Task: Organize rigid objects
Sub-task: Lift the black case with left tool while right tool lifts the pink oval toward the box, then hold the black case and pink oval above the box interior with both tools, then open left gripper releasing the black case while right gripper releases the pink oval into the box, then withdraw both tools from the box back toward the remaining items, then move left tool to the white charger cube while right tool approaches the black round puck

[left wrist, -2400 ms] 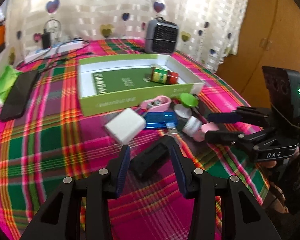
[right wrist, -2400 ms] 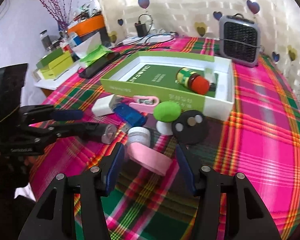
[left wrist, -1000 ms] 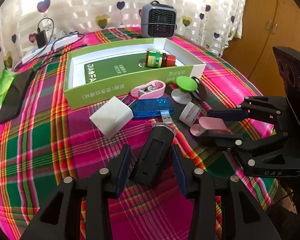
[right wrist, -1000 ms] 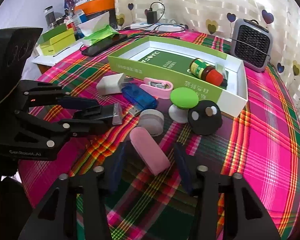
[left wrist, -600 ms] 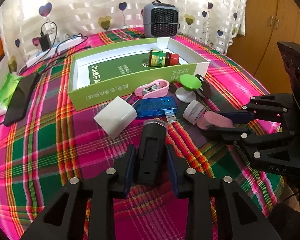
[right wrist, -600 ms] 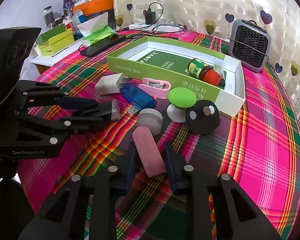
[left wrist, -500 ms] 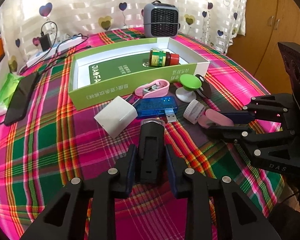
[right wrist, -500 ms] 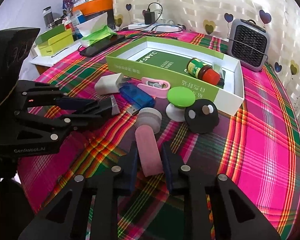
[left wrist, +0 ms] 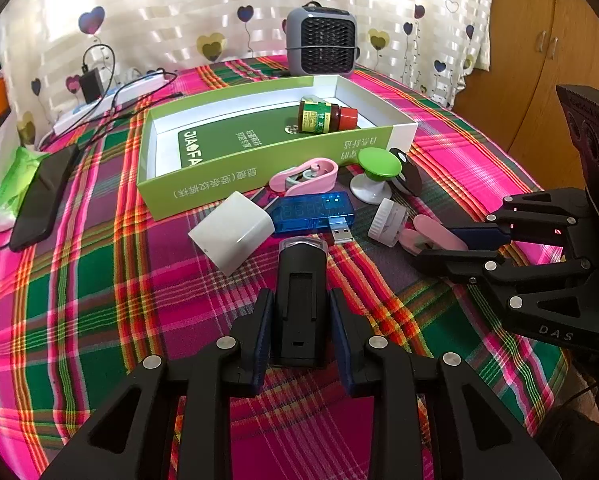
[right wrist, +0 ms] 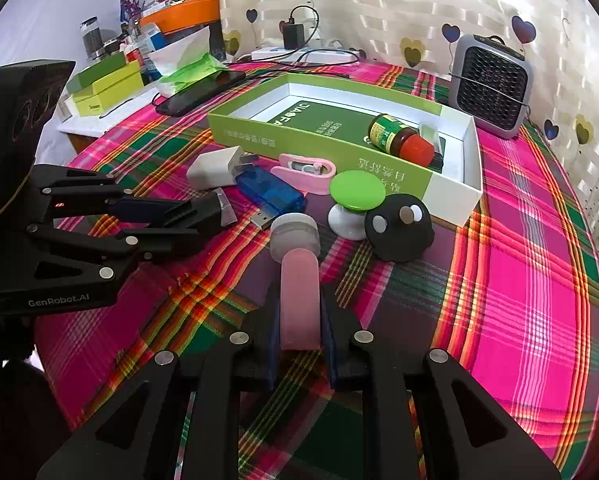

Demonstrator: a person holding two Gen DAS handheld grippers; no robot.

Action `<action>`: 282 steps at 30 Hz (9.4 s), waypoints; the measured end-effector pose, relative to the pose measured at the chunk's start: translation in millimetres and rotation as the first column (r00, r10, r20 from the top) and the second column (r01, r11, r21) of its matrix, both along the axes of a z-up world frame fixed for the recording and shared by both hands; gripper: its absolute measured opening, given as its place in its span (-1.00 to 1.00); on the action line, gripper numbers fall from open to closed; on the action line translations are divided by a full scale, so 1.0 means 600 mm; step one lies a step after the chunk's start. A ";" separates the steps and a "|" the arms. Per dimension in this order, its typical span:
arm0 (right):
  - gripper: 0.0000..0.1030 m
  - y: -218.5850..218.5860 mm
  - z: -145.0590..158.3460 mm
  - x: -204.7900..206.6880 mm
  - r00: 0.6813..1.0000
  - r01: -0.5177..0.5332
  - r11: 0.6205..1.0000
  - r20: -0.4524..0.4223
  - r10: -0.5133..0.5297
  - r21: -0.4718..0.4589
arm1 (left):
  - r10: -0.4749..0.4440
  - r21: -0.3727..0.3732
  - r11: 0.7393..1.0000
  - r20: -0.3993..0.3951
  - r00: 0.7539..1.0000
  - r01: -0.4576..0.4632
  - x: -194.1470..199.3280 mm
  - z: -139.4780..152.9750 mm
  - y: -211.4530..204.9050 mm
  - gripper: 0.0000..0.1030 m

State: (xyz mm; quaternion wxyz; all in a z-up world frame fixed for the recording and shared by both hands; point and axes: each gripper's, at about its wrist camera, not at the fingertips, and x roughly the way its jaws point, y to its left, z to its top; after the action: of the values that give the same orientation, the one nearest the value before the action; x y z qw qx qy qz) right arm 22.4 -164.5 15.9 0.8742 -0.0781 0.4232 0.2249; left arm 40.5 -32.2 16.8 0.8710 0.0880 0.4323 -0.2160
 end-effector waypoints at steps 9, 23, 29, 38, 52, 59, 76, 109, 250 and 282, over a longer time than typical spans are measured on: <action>-0.64 -0.003 0.004 -0.002 1.000 0.006 1.000 0.000 -0.006 0.017 | 0.004 0.002 1.000 0.001 1.000 -0.004 -0.006 0.003 -0.001 -0.50; -0.64 -0.009 0.053 -0.007 0.998 0.019 0.998 0.056 -0.022 0.064 | -0.005 -0.021 1.000 0.059 0.998 0.006 -0.014 0.054 -0.002 -0.50; -0.64 -0.012 0.066 0.010 0.997 0.043 0.996 0.062 -0.048 0.080 | 0.022 -0.032 0.999 0.075 0.997 -0.020 0.006 0.071 0.004 -0.50; -0.64 -0.021 0.078 0.059 0.993 0.100 0.991 0.053 -0.105 0.093 | 0.060 -0.048 0.997 0.087 0.994 -0.056 0.061 0.087 0.013 -0.50; -0.64 -0.018 0.091 0.150 0.988 0.144 0.985 0.035 -0.148 0.095 | 0.085 -0.061 0.995 0.074 0.994 -0.081 0.153 0.089 0.019 -0.50; -0.64 -0.008 0.092 0.206 0.982 0.183 0.979 0.024 -0.186 0.094 | 0.101 -0.061 0.993 0.064 0.993 -0.097 0.200 0.084 0.021 -0.50; -0.64 0.011 0.062 0.310 0.971 0.240 0.968 -0.032 -0.239 0.066 | 0.140 -0.033 0.990 0.025 0.990 -0.139 0.286 0.051 0.021 -0.50; -0.64 0.030 0.016 0.363 0.968 0.234 0.972 -0.096 -0.232 0.012 | 0.151 0.018 0.988 -0.007 0.988 -0.151 0.319 0.010 0.009 -0.49; 0.10 -0.053 0.004 0.077 0.952 0.305 0.952 -0.006 -0.305 0.024 | 0.025 0.000 1.000 0.025 0.999 -0.025 0.082 0.013 0.034 -0.20; 0.10 -0.073 0.001 0.117 0.953 0.301 0.951 0.000 -0.301 -0.073 | -0.069 0.031 0.997 0.060 0.996 0.067 0.118 0.026 0.028 -0.19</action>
State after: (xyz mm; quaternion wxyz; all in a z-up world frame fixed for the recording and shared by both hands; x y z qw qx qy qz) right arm 92.6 -208.1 16.7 0.8925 -0.0431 0.4428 0.0740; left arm 111.4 -15.2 32.6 0.8747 0.1220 0.4053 -0.2362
